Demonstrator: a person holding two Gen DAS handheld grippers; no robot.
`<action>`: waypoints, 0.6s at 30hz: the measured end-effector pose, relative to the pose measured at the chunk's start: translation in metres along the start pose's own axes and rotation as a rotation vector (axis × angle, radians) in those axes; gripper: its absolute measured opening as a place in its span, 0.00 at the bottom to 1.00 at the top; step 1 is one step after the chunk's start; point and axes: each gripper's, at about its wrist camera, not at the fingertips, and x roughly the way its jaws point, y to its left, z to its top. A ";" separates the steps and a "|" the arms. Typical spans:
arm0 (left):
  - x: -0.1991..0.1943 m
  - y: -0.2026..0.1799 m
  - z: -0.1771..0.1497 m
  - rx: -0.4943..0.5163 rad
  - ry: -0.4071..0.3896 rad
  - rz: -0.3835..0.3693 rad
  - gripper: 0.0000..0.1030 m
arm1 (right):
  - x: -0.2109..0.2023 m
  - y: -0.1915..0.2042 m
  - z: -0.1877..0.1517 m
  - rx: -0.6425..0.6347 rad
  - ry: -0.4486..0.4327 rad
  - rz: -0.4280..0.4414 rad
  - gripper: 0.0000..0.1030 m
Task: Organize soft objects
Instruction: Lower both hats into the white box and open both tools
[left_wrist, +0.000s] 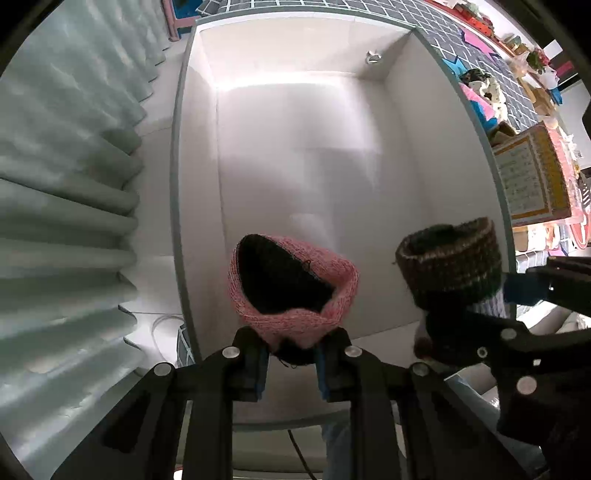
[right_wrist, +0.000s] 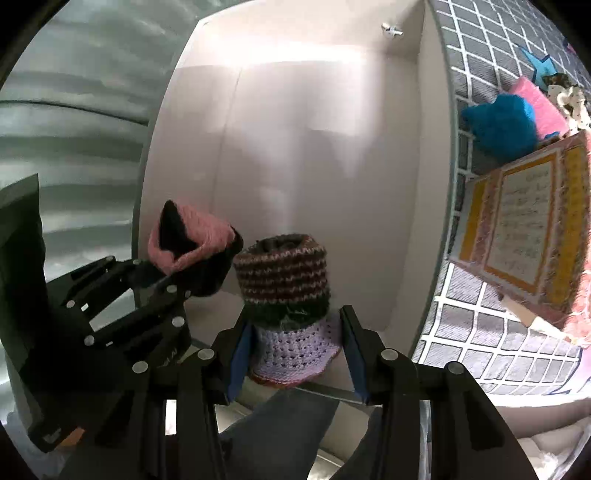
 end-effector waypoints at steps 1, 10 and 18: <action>0.000 0.000 -0.001 0.001 -0.001 0.000 0.23 | -0.002 0.002 -0.001 -0.001 -0.005 -0.002 0.46; -0.007 0.009 -0.004 -0.037 -0.023 -0.002 0.54 | -0.013 -0.004 0.009 -0.006 -0.037 -0.005 0.47; -0.033 0.003 -0.007 -0.059 -0.093 -0.086 0.91 | -0.033 -0.006 0.007 -0.006 -0.118 0.031 0.86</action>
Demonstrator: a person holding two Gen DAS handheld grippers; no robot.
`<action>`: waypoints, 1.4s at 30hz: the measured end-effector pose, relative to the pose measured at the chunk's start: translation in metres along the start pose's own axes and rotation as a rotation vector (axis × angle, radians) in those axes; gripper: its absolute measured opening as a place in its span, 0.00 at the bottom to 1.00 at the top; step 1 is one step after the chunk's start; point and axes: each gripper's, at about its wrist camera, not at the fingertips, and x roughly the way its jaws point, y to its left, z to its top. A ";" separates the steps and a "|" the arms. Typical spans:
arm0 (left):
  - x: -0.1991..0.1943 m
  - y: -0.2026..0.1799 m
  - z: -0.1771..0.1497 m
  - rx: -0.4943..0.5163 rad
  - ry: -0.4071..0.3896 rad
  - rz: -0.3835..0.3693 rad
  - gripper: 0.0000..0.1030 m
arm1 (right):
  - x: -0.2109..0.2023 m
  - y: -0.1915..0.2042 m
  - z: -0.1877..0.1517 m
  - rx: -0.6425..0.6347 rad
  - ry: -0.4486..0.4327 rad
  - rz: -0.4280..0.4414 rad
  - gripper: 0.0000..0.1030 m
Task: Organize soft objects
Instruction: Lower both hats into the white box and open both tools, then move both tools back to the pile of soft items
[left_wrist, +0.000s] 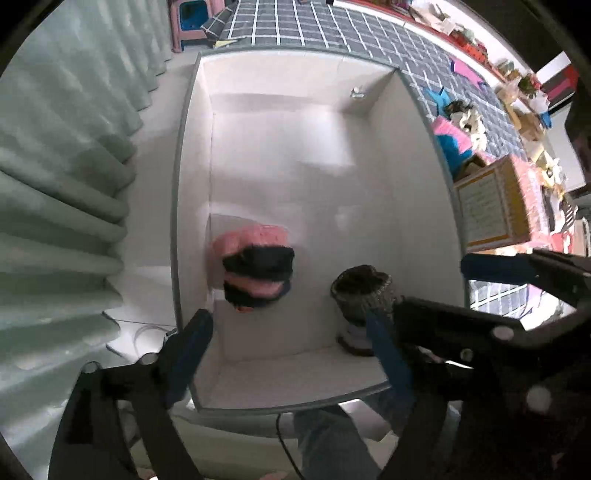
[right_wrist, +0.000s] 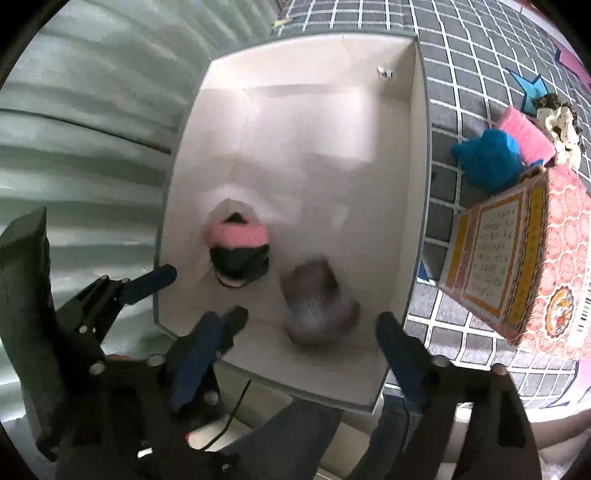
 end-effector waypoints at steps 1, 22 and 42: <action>-0.003 0.002 0.001 -0.018 -0.008 -0.010 1.00 | 0.001 -0.002 -0.003 0.004 -0.008 0.005 0.86; -0.064 -0.065 0.075 0.052 -0.126 -0.149 1.00 | -0.161 -0.067 -0.011 0.220 -0.368 0.142 1.00; 0.050 -0.249 0.189 0.108 0.111 -0.035 1.00 | -0.137 -0.360 -0.040 0.683 -0.186 -0.040 1.00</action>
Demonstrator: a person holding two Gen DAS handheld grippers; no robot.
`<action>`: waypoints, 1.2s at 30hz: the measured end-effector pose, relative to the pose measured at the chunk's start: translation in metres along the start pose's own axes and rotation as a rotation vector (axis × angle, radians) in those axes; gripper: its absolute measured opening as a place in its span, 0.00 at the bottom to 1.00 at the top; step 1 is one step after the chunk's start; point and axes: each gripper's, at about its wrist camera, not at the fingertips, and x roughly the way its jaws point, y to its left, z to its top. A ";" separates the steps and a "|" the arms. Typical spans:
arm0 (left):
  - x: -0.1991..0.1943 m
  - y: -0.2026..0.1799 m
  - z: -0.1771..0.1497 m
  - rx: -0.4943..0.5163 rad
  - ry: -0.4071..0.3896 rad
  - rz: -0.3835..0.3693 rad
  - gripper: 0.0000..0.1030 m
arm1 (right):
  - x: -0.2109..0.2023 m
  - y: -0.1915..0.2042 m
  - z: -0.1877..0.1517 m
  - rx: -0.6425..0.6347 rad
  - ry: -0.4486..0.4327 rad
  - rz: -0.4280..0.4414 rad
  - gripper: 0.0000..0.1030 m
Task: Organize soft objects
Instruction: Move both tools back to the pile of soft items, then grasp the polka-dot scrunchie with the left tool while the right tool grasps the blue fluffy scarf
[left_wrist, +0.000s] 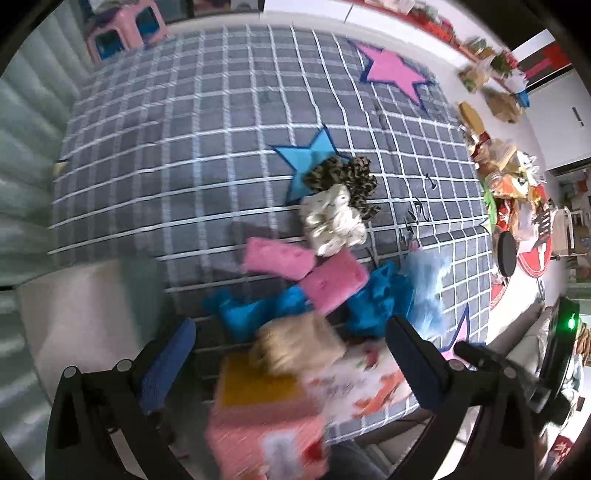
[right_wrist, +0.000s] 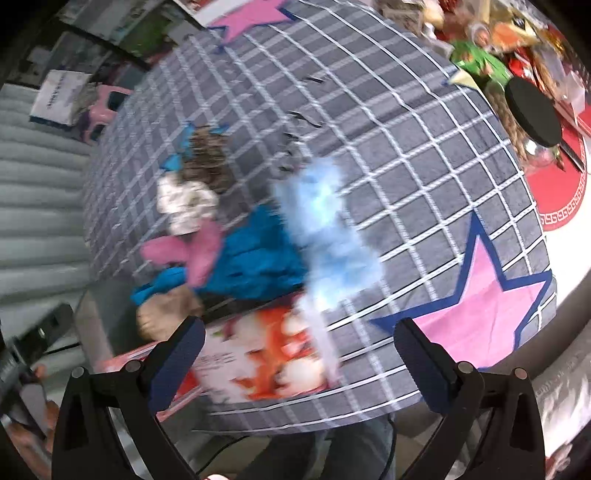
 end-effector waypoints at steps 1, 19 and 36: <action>0.010 -0.007 0.008 -0.003 0.017 0.009 1.00 | 0.003 -0.005 0.003 0.004 0.010 -0.003 1.00; 0.120 -0.040 0.066 0.008 0.219 0.201 1.00 | 0.074 -0.022 0.049 -0.140 0.146 -0.153 1.00; 0.153 -0.049 0.093 0.114 0.238 0.209 0.48 | 0.072 -0.077 0.091 -0.116 0.062 -0.324 1.00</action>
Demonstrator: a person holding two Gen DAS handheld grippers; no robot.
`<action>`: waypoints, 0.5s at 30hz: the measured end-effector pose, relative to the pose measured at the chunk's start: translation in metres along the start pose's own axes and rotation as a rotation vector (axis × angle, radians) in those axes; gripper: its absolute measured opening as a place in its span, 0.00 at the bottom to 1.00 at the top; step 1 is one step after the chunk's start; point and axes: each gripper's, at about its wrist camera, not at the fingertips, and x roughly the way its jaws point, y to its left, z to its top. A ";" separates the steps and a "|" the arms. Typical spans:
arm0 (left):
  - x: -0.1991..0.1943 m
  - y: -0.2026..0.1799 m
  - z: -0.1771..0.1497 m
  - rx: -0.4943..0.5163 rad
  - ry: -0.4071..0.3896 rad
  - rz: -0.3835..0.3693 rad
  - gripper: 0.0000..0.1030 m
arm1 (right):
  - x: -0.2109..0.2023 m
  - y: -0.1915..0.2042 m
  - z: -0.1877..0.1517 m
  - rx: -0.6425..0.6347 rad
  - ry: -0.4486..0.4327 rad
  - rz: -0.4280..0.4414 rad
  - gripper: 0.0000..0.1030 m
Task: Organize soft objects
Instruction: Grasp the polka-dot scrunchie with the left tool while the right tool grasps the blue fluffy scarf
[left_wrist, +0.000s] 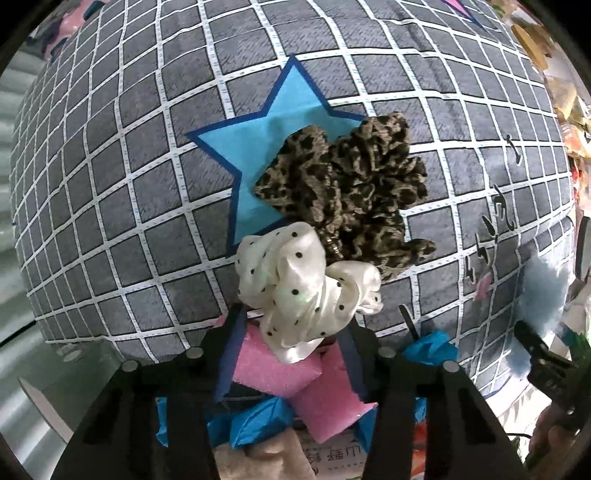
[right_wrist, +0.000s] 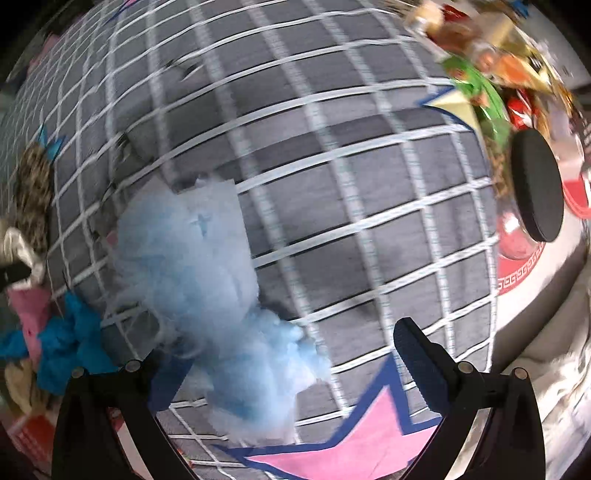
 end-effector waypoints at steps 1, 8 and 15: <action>-0.001 0.001 -0.001 0.003 -0.002 -0.009 0.46 | -0.001 -0.005 -0.001 0.008 -0.002 0.013 1.00; -0.016 -0.002 -0.014 0.014 -0.028 -0.039 0.29 | -0.010 0.020 0.004 -0.070 -0.030 0.107 1.00; -0.049 0.014 -0.039 -0.006 -0.079 -0.042 0.13 | 0.008 0.056 0.008 -0.160 -0.005 0.048 1.00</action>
